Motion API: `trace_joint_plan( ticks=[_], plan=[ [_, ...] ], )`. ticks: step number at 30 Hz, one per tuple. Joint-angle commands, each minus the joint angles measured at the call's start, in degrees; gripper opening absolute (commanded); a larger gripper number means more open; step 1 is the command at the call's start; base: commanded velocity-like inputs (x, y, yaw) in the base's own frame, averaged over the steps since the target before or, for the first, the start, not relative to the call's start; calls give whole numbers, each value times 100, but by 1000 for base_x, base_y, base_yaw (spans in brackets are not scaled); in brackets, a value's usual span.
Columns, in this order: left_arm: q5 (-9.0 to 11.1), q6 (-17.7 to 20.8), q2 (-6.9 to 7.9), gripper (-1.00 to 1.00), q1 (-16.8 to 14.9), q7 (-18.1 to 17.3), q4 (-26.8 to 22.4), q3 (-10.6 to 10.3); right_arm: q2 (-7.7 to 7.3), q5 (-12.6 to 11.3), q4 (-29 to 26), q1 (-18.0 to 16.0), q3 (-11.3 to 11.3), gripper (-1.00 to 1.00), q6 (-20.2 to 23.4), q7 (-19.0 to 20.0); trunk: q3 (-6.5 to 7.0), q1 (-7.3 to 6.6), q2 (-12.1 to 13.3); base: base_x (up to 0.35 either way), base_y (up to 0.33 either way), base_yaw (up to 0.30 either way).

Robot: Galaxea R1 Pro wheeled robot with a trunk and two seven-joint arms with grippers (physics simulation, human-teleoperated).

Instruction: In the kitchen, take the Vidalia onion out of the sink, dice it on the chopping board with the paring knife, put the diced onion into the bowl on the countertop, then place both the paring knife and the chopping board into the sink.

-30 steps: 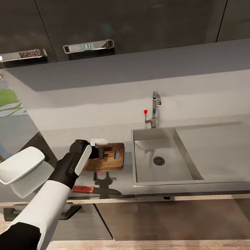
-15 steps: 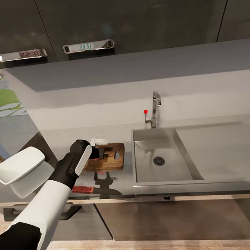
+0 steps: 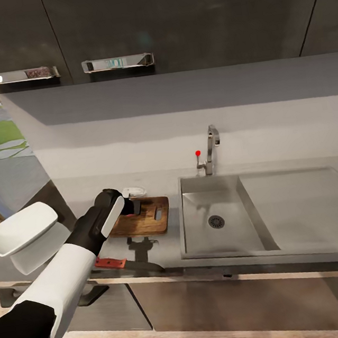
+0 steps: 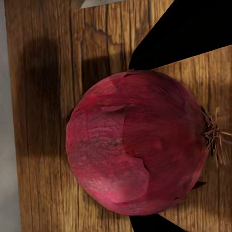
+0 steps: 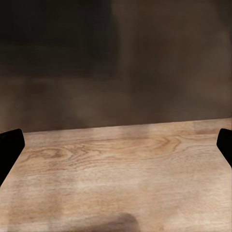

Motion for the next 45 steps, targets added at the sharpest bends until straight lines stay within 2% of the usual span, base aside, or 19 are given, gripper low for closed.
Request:
trace_joint_plan(
  ticks=[1,21,45],
  plan=[
    [55,13,7,-100,-6,51,-6,-24,2,8,4,-3,-19,100,-16,-7,-6,1,-4,35,0,0],
    [55,6,7,-100,-6,44,216,-29,2,8,3,-3,-19,100,-16,1,-6,1,-4,4,0,0],
    [55,5,7,-100,-6,51,239,-33,2,8,2,-3,-17,100,-16,22,-6,1,-4,0,0,0]
  ],
)
